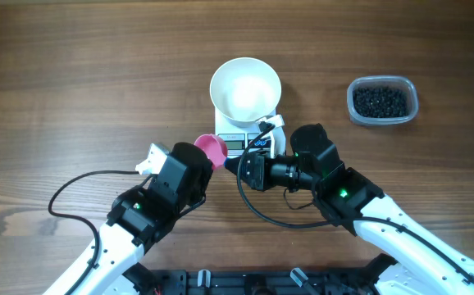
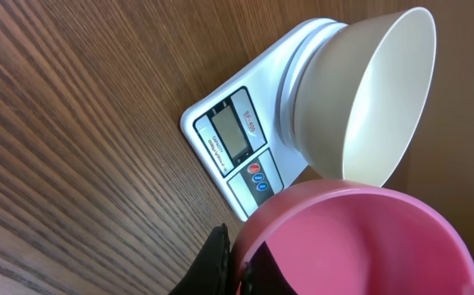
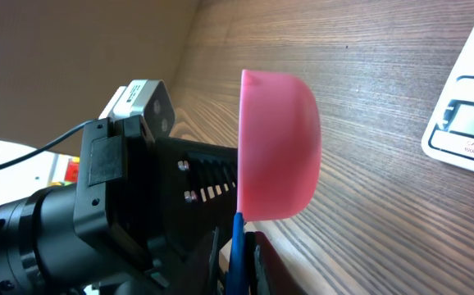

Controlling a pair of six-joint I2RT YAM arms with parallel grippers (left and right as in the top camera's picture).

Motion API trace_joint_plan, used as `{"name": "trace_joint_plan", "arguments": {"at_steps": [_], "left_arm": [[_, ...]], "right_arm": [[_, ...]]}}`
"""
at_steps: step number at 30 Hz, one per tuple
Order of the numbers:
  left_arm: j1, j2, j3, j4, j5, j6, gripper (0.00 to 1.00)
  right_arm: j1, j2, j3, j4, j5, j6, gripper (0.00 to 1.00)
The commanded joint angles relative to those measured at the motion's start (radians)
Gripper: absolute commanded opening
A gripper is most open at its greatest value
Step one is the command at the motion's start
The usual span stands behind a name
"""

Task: Scoop item into bowl and weigh 150g on scale
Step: 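Close the right gripper on the blue handle while the left holds the scoop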

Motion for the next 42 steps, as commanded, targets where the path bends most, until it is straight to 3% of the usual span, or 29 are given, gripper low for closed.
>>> {"name": "trace_joint_plan", "arguments": {"at_steps": [1, 11, 15, 24, 42], "left_arm": [[-0.002, 0.008, 0.004, 0.002, -0.054, 0.009, 0.04], [-0.002, 0.008, 0.004, -0.01, -0.058, 0.009, 0.04], [-0.002, 0.008, 0.004, -0.018, -0.055, 0.009, 0.04], [-0.002, 0.008, 0.004, -0.021, -0.05, 0.009, 0.04], [-0.002, 0.008, 0.004, -0.04, -0.043, 0.009, 0.04]], "right_arm": [[0.014, -0.002, 0.013, 0.013, -0.13, 0.007, 0.15], [0.014, -0.002, 0.013, 0.013, -0.13, 0.007, 0.11], [0.014, -0.002, 0.013, 0.014, -0.129, 0.008, 0.2], [0.014, -0.002, 0.013, 0.014, -0.129, 0.008, 0.13], [0.014, -0.002, 0.013, 0.017, -0.11, 0.025, 0.15]]}}
